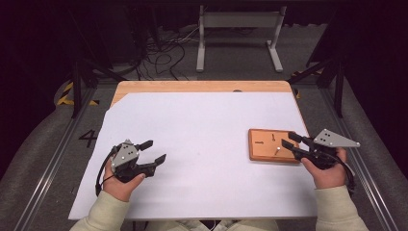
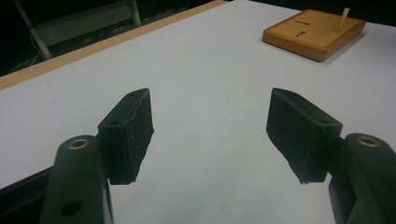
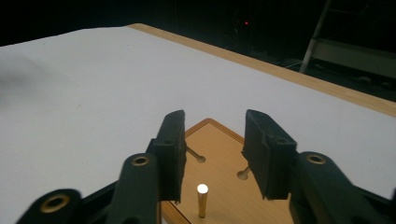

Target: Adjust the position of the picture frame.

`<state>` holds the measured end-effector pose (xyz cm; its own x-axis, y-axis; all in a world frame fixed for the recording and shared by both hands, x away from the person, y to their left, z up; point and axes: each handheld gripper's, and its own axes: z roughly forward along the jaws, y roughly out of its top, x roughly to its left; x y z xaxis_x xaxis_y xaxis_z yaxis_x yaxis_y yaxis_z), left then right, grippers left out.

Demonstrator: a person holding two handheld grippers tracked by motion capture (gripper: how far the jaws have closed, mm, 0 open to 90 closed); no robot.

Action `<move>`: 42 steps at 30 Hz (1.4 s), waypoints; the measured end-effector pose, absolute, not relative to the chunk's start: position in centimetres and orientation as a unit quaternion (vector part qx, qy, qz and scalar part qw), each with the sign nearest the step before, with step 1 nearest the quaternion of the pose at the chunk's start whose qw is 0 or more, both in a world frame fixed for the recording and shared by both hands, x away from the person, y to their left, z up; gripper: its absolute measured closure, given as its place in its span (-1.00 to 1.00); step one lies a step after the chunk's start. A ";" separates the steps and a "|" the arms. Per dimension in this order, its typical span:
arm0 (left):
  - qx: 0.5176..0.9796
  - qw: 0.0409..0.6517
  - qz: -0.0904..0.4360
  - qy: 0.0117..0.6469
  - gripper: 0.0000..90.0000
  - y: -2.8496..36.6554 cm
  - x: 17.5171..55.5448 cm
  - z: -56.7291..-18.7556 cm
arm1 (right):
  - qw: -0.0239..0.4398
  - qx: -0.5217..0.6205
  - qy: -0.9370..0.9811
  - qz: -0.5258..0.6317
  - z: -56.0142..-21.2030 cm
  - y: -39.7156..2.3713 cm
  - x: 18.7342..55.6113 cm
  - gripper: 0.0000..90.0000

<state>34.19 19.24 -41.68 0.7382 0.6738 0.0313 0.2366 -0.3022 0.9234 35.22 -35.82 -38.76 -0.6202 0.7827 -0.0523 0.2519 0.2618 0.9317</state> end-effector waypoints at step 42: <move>0.790 0.491 0.210 0.301 -0.33 19.0 34.9 -42.6 | 0.273 0.536 0.744 0.290 -43.2 -40.0 39.9 1.00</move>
<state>34.89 19.03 -42.58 0.7313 0.6811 0.0356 0.2694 -0.3364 0.9024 39.94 -39.97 -43.18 -0.2772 0.9561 -0.0956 0.6387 0.2577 0.7251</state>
